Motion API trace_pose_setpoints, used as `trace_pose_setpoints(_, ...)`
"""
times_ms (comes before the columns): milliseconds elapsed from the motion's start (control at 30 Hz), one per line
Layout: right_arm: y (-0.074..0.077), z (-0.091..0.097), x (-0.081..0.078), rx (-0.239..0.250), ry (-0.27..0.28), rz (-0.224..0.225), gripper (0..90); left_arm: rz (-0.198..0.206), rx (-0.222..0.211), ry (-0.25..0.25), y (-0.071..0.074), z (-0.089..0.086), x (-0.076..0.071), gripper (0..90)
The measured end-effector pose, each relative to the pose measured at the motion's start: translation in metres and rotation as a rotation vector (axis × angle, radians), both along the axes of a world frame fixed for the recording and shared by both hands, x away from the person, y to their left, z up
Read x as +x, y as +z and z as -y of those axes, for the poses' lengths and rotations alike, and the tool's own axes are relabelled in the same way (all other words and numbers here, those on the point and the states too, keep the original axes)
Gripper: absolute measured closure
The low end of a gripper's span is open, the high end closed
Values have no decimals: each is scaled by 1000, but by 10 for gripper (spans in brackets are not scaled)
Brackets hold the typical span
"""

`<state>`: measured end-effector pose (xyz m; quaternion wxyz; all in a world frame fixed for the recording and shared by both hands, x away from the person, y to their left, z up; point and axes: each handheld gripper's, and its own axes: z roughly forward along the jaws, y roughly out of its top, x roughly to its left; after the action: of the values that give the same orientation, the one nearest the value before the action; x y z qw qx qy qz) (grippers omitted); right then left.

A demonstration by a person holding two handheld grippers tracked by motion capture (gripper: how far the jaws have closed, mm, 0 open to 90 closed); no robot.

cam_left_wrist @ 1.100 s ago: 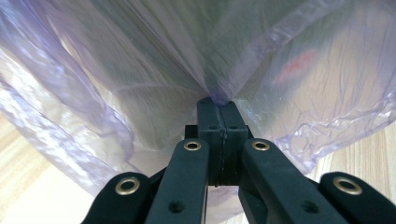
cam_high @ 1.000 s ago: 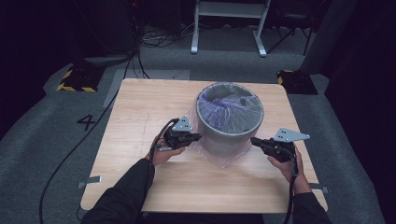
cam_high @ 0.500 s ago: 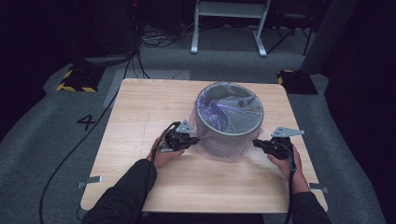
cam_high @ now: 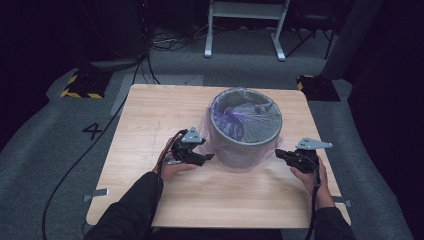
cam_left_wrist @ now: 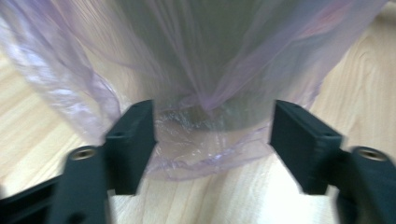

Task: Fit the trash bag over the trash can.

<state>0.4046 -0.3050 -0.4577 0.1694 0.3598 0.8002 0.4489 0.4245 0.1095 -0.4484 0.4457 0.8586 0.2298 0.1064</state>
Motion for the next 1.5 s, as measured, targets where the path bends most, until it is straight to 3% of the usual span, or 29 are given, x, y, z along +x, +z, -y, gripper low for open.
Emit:
trace_pose_setpoints(100,8,7,-7,29,1,26,770,-10,-6,-14,6,-6,-9,181)
trace_pose_setpoints(300,22,14,-16,48,-12,64,618,4,9,-17,10,-17,-27,163)
trace_pose_setpoints(700,60,14,-28,70,-19,147,269,-6,111,-36,-12,-34,-54,158)
trace_pose_setpoints(833,71,12,-31,68,-16,171,222,-34,121,-49,-22,-37,-60,158)
trace_pose_setpoints(1033,90,5,-34,72,5,213,227,-55,170,-55,-35,-39,-65,159)
trace_pose_setpoints(1167,106,-2,-32,73,3,244,266,-67,161,-34,-40,-43,-64,158)
trace_pose_setpoints(1367,128,-19,-22,51,19,260,272,-87,172,-24,-45,-46,-63,158)
trace_pose_setpoints(1500,137,-32,-11,46,35,248,265,-95,176,-26,-49,-47,-64,158)
